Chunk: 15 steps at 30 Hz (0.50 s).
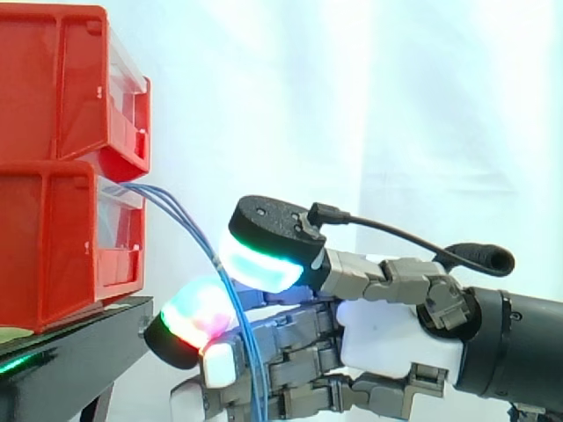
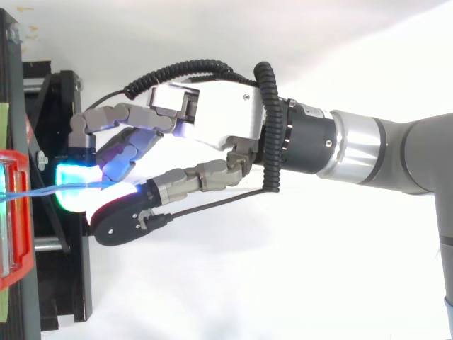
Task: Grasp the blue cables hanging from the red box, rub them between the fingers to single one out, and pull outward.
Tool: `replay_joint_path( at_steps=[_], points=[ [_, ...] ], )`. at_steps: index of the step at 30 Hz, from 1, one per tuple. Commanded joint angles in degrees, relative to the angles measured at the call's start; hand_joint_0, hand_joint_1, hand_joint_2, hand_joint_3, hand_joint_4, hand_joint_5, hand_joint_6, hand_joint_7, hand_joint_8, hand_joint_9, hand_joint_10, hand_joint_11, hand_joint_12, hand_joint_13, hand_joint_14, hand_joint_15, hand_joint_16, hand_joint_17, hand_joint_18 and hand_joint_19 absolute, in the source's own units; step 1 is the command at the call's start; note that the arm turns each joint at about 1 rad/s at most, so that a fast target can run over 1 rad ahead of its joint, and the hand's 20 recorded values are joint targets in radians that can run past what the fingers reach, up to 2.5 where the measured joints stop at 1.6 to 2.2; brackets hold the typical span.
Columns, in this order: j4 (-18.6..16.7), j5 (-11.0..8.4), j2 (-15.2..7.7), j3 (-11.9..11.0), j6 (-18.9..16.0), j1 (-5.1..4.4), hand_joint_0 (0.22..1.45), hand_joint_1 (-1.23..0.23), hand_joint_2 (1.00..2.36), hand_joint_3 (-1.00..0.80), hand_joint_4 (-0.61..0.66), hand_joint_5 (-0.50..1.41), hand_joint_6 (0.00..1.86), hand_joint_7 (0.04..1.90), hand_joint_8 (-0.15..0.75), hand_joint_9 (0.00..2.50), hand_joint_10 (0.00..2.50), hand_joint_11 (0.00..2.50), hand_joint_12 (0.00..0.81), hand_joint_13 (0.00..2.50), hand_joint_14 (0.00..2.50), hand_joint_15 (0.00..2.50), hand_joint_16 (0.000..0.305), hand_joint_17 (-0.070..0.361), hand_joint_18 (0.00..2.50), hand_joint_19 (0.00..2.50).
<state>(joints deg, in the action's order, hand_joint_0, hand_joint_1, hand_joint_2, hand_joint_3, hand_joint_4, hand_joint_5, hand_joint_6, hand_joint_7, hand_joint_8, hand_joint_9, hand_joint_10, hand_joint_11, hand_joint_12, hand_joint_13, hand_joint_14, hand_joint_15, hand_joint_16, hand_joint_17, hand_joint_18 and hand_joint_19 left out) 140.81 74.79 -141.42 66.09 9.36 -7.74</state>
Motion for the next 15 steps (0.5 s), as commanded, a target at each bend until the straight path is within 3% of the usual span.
replay_joint_path(
  at_steps=[1,11,15],
  points=[
    [0.9,-0.08,0.6,-0.1,0.4,-0.08,0.61,-0.67,1.01,-0.37,0.18,-0.06,0.50,1.32,0.278,0.99,0.02,0.56,0.368,0.79,0.02,0.42,0.052,0.117,0.58,0.43],
    [2.4,0.10,1.1,0.0,0.3,-0.26,0.61,-0.68,1.01,-0.33,0.14,-0.08,0.58,1.24,0.277,1.00,0.02,0.58,0.369,0.80,0.02,0.43,0.052,0.117,0.59,0.43],
    [3.1,0.27,1.3,0.0,0.3,-0.08,0.60,-0.67,1.01,-0.28,0.12,-0.11,0.68,1.08,0.280,0.99,0.02,0.61,0.370,0.80,0.02,0.44,0.052,0.117,0.59,0.44]
  ],
)
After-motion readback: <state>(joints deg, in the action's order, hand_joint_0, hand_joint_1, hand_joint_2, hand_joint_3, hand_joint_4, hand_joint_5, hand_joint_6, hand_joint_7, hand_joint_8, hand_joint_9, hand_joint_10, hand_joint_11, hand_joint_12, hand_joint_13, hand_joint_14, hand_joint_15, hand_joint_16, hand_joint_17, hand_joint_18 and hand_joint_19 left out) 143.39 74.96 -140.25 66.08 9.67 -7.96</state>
